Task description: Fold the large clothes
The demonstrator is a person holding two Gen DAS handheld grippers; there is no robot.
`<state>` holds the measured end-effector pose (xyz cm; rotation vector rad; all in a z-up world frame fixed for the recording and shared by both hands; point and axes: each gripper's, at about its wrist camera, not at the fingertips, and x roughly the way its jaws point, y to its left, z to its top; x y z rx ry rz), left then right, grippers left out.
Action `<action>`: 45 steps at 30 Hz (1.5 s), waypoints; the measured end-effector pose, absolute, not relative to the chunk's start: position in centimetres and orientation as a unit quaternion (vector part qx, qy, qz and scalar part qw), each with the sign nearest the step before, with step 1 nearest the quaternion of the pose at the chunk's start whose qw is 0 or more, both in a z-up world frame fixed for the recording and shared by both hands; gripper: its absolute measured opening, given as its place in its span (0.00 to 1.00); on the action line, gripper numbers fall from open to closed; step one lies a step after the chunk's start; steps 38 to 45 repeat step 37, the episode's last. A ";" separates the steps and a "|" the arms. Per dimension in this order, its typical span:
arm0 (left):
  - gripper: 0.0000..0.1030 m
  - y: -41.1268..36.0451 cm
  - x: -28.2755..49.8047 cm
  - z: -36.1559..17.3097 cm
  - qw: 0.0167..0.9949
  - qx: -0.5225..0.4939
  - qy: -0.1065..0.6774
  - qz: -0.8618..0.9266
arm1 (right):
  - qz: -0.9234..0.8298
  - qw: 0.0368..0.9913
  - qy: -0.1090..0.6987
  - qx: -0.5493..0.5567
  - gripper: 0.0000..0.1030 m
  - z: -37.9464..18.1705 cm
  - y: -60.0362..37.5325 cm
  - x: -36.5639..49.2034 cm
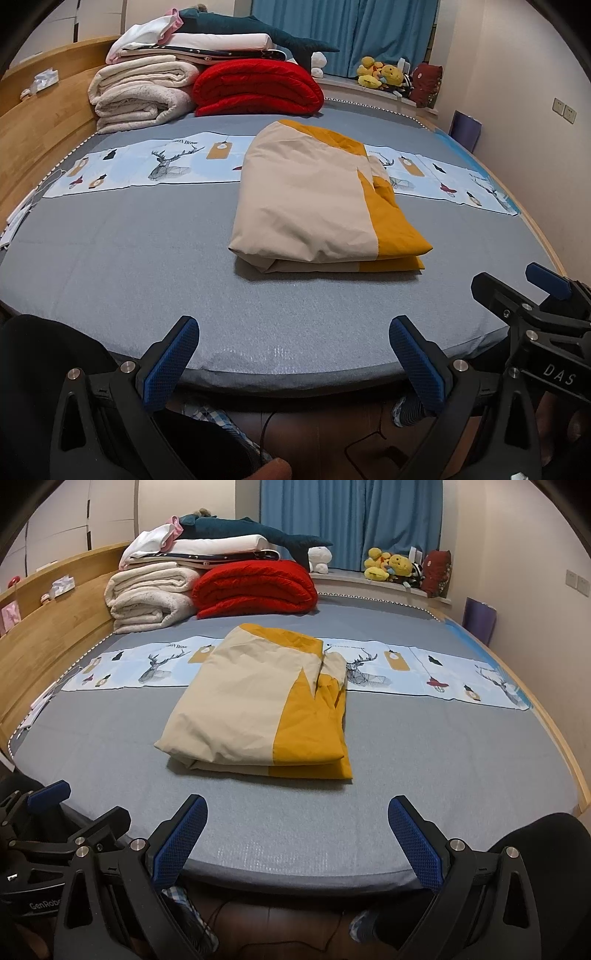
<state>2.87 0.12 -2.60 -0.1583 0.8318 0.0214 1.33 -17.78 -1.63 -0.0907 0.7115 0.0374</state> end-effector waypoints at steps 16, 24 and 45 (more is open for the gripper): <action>0.99 0.4 3.3 -2.7 0.911 -0.070 0.407 0.004 | 0.016 0.936 0.349 -0.045 0.95 -2.0 -18.0 1.4; 0.99 0.4 3.3 -2.9 0.911 -0.070 0.407 0.003 | 0.016 0.936 0.349 -0.045 0.95 -1.9 -18.0 1.3; 0.99 0.4 3.4 -3.0 0.911 -0.070 0.407 0.001 | 0.017 0.935 0.350 -0.046 0.95 -1.8 -18.2 1.3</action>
